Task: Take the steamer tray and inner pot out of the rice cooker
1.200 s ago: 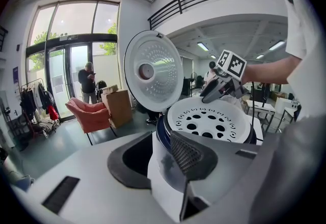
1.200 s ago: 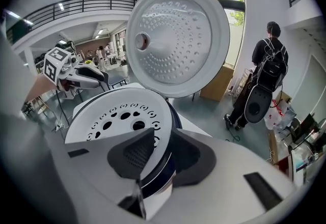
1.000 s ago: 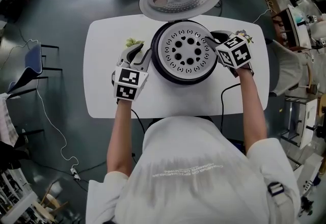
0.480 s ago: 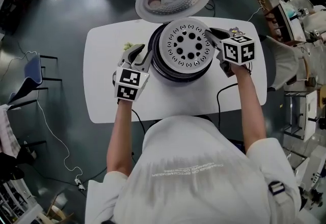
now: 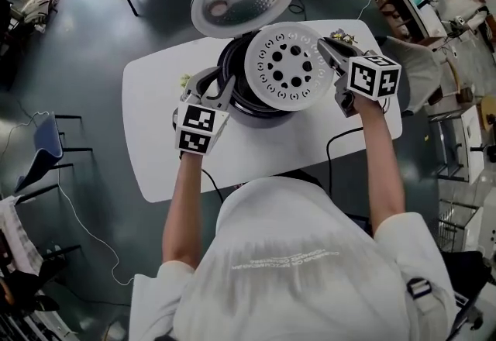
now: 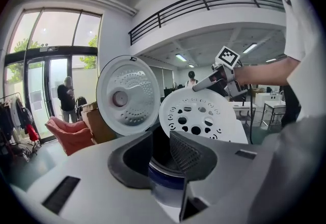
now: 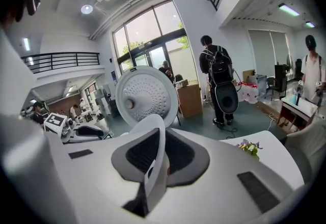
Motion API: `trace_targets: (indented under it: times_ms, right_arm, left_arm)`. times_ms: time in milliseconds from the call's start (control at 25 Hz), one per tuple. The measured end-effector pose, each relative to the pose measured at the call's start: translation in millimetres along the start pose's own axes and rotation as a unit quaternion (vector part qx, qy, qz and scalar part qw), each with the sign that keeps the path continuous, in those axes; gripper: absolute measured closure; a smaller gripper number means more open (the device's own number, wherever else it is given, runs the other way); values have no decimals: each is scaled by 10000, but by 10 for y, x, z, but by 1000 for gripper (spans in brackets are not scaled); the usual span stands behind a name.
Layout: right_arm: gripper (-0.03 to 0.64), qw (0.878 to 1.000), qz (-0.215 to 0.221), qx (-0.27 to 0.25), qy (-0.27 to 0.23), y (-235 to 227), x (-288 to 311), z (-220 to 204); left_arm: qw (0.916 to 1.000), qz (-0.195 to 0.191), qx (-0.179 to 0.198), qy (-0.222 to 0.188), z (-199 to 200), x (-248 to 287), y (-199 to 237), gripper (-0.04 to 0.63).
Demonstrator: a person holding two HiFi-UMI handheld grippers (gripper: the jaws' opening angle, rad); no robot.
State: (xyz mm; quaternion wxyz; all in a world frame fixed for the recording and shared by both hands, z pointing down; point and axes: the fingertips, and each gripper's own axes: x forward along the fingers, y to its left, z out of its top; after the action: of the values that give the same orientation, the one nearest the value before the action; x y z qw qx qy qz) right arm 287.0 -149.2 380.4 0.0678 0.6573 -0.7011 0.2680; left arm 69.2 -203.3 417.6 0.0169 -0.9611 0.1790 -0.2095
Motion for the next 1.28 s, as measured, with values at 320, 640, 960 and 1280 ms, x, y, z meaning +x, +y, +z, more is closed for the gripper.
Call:
trace_targets:
  times_ms: [320,640,960,1280]
  right_arm:
    - [560,9953,-670,438,-547,-212,-736,-114]
    - [560,9891,-978,779,-782,-426,-1182,-274]
    - [560,9825,-933,1225,-1045,-1030,-1630,-430]
    - [560,9815,-781,1545,-815,-1887,-1818,-649]
  left_arm:
    - [9979,-537,276,-249,207,126,-327,480]
    - [9959,-742,359,-362,375,205,-514,480]
    - [9942,-886,545,-258,601,579,-1059,480]
    - [9946,-804,651,-48,904,1082,-1666,480]
